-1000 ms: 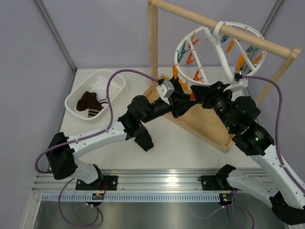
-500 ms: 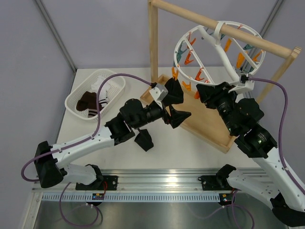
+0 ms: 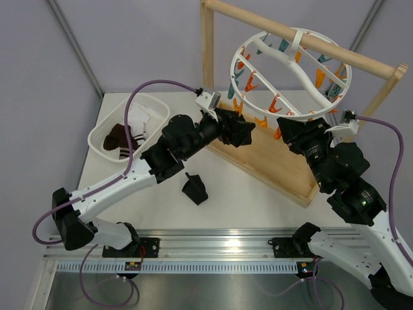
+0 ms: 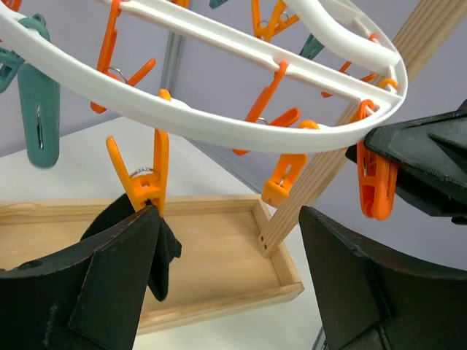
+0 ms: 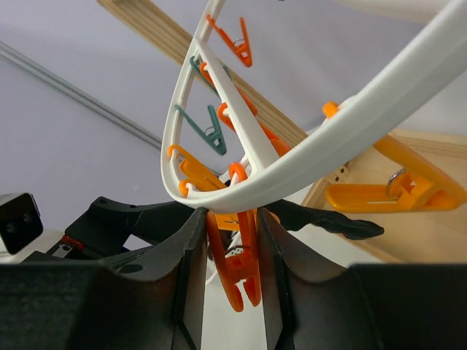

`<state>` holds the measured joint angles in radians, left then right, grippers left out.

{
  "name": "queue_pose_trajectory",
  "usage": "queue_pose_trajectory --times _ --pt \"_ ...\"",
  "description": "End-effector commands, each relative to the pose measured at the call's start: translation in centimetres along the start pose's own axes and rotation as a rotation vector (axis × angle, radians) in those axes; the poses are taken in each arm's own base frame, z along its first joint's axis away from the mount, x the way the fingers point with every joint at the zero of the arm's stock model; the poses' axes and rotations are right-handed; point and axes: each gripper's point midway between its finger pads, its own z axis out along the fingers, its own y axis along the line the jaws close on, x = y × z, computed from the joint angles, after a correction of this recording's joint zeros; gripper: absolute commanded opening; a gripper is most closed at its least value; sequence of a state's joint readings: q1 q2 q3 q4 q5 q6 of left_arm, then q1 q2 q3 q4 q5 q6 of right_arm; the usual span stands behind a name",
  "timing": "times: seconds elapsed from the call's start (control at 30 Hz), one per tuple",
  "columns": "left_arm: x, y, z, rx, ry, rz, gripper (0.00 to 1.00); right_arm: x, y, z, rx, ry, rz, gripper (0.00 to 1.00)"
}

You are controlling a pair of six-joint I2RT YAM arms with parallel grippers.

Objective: Clip the socks to the hanger
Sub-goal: Open the clamp at the hanger.

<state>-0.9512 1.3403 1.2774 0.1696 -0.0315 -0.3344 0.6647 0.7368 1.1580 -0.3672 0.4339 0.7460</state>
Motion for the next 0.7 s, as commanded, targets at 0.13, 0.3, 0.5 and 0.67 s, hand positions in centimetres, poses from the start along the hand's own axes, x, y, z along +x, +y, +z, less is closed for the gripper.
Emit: queue_pose_trajectory --times 0.13,0.3,0.5,0.67 --pt "-2.0 -1.0 0.7 0.025 -0.029 -0.058 0.79 0.3 -2.4 0.0 0.152 0.010 0.079 0.00" --pt "-2.5 0.5 1.2 -0.046 -0.023 -0.058 0.74 3.0 -1.8 1.6 0.130 0.101 0.066 0.00" --pt "-3.2 1.8 2.0 -0.090 -0.042 -0.055 0.70 5.3 -1.8 2.9 0.116 0.157 0.075 0.00" --pt "-2.5 2.8 3.0 -0.105 -0.015 -0.050 0.68 6.1 -1.4 3.8 0.094 0.168 0.088 0.00"
